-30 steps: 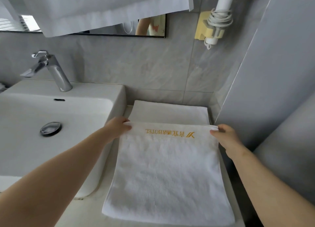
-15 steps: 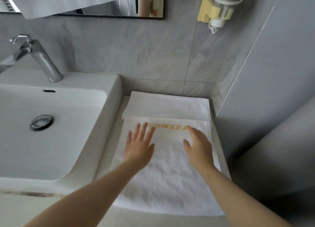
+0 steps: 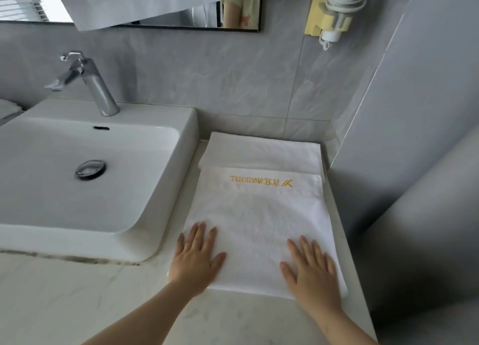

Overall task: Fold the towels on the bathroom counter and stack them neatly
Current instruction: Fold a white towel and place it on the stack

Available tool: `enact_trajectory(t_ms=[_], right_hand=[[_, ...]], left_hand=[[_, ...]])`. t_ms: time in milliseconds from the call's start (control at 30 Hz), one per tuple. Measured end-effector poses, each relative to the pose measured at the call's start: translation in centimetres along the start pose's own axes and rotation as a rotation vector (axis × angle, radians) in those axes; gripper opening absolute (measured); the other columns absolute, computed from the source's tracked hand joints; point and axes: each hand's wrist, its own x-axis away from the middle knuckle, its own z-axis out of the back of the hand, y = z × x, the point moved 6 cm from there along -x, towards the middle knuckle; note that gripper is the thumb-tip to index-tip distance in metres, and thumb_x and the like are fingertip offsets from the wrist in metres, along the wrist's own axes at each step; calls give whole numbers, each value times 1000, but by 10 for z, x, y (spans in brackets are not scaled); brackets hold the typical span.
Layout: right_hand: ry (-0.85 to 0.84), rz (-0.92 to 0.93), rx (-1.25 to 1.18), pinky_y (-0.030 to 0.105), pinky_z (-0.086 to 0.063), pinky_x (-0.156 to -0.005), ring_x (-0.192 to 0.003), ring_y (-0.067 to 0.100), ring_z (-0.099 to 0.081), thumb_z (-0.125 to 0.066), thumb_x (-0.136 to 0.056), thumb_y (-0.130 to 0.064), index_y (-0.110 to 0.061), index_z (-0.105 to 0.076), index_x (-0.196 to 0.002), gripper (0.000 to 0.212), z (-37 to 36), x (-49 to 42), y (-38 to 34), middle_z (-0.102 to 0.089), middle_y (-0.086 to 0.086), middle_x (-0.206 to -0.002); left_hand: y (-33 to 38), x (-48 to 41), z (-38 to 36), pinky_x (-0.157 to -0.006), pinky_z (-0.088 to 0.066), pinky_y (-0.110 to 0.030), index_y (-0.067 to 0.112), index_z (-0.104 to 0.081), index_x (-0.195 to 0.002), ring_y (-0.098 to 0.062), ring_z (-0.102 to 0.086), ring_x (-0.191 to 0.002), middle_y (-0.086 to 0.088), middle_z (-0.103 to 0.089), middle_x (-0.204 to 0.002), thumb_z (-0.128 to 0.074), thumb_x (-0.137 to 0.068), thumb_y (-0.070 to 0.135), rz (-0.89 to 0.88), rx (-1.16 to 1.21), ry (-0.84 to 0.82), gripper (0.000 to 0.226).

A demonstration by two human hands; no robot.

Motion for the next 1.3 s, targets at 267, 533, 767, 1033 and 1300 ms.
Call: enact_trajectory(t_ms=[267, 533, 767, 1033, 1300], right_hand=[[-104, 121, -79, 36, -4, -108, -141, 24, -29, -11, -76, -65, -35, -37, -143, 78, -16, 21, -51, -28, -3, -153], [-11, -22, 0, 33, 9, -116, -145, 14, 15, 40, -44, -78, -23, 27, -141, 112, -16, 30, 5, 32, -11, -144], [-8, -73, -36, 29, 10, -116, -145, 15, 16, 49, -31, -75, -14, 16, -148, 136, -14, 36, 21, 23, -1, -155], [-66, 92, -5, 24, 4, -113, -146, 12, 8, 32, -37, -89, -31, 4, -149, 129, -8, 46, 32, 20, -12, -148], [427, 247, 92, 36, -57, -64, -91, 26, -71, -49, -76, -19, -11, -75, -96, 34, 7, 52, 33, -72, 9, -103]], left_hand=[[39, 15, -4, -116, 13, -43, 28, 10, -150, -16, 22, -143, 7, 14, -158, 5, -82, 66, -20, 42, -44, 78], [4, 24, -10, -112, 18, -34, 32, 14, -148, -6, 27, -132, 9, 15, -157, 46, -37, 75, -27, -1, 0, 123], [-10, 35, -9, -106, 22, -27, 25, 17, -146, -7, 28, -131, 5, 18, -155, 45, -39, 77, -55, 2, -1, 122], [-31, 48, 3, -115, -18, -29, 15, -13, -148, -19, -14, -142, 0, -10, -153, 21, -69, 81, -230, -127, 7, 107], [-22, 55, 20, -44, -52, -28, 11, -75, -88, -24, -72, -67, -8, -74, -86, -92, -25, 4, -285, -134, 237, 66]])
